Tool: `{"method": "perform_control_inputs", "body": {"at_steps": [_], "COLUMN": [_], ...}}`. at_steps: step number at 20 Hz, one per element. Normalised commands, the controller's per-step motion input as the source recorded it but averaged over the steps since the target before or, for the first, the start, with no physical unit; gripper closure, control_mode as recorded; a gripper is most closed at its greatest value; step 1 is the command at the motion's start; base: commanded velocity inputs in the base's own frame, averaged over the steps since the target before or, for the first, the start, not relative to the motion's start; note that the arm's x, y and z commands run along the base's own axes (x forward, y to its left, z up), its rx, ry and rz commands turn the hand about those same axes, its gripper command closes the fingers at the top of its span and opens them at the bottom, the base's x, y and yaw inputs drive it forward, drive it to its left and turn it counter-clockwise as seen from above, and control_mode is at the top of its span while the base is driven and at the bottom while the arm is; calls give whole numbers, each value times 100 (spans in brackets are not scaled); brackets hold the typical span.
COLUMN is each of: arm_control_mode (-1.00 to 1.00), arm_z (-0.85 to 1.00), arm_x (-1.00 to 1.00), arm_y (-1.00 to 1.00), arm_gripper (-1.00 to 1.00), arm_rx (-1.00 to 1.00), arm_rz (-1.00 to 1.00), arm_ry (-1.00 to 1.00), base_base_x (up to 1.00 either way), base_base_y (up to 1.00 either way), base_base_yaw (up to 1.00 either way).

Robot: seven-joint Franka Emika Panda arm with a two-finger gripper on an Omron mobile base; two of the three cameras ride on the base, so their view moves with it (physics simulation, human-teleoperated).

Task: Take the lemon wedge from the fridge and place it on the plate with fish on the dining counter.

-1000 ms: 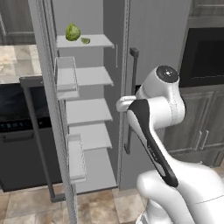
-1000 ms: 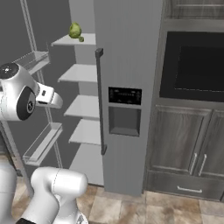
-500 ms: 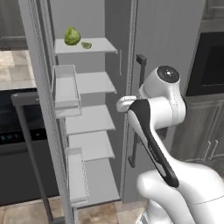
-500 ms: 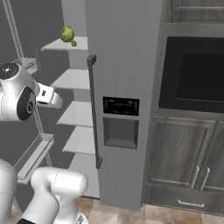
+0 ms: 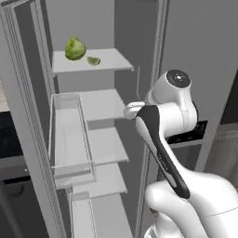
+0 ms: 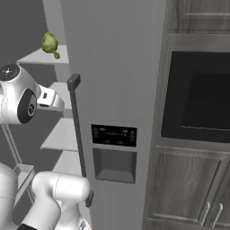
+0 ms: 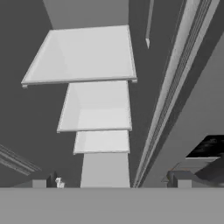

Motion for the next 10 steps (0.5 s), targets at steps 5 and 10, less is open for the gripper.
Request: {"method": "perform_control_inputs", "body": {"at_steps": [5, 10], "arm_control_mode": [100, 100], "arm_z": [0, 0], "arm_x": [0, 0], "arm_y": [0, 0], "arm_gripper": [-100, -100], "arm_rx": [0, 0], "arm_rz": [0, 0], "arm_ry": [0, 0], "base_base_x": [43, 6], "base_base_y": [34, 14], "base_base_yaw": [-4, 0]}}
